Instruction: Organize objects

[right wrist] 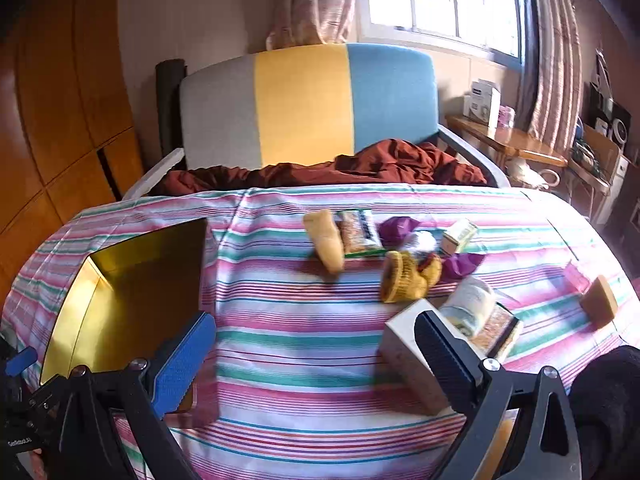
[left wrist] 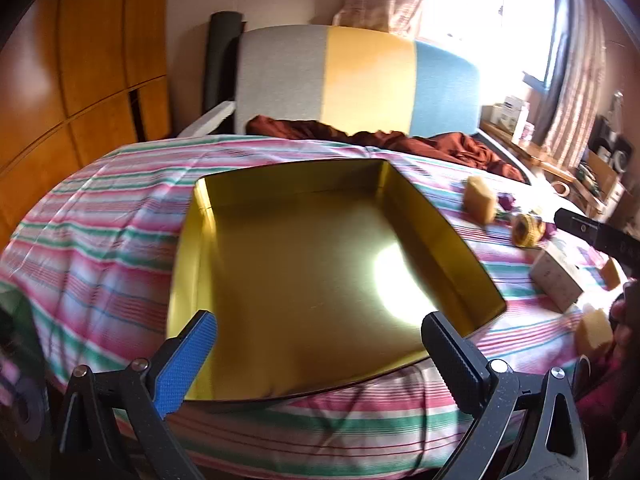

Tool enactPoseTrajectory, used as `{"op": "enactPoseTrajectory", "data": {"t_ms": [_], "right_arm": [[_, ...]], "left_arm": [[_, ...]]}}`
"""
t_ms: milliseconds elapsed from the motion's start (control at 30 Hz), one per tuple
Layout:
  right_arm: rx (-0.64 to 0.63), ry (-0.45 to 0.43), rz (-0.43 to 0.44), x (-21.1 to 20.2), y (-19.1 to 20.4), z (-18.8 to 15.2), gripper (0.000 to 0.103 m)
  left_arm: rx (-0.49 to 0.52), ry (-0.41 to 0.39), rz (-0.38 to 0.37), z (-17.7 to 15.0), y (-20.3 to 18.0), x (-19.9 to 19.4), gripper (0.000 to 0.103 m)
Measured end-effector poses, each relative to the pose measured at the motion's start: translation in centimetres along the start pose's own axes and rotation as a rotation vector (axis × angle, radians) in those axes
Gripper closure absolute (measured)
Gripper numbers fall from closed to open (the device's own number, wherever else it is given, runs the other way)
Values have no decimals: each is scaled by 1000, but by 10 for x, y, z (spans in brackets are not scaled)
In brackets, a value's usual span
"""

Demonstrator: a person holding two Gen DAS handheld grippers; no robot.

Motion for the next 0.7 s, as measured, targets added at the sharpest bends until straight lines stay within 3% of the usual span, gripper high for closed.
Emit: {"op": "enactPoseTrajectory", "data": {"t_ms": [233,333,567,700], "right_arm": [[169,-3,-179,-33,-106,5,1],[211,-9,-238,-44,-135,1,1],[257,-21,-285,-58,-168,-9,1],[268,-14,-289,-57,-176,-16,1]], "left_arm": [[86,18,-162,17,-46,9,0],[101,25,-248,26,-69,13,0],[182,77,-400,52,-146,35,0],[305,118,-432,56,-199,51,0]]}}
Point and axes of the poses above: each gripper's, at about its wrist camera, not at the fingertips, and x roughly the way its jaws point, y to its left, z to its top, the point moved 1 cm from there along x, roughly the way its jaws point, and after that the axes turned 2 degrees about y, right-handed, at the moved point
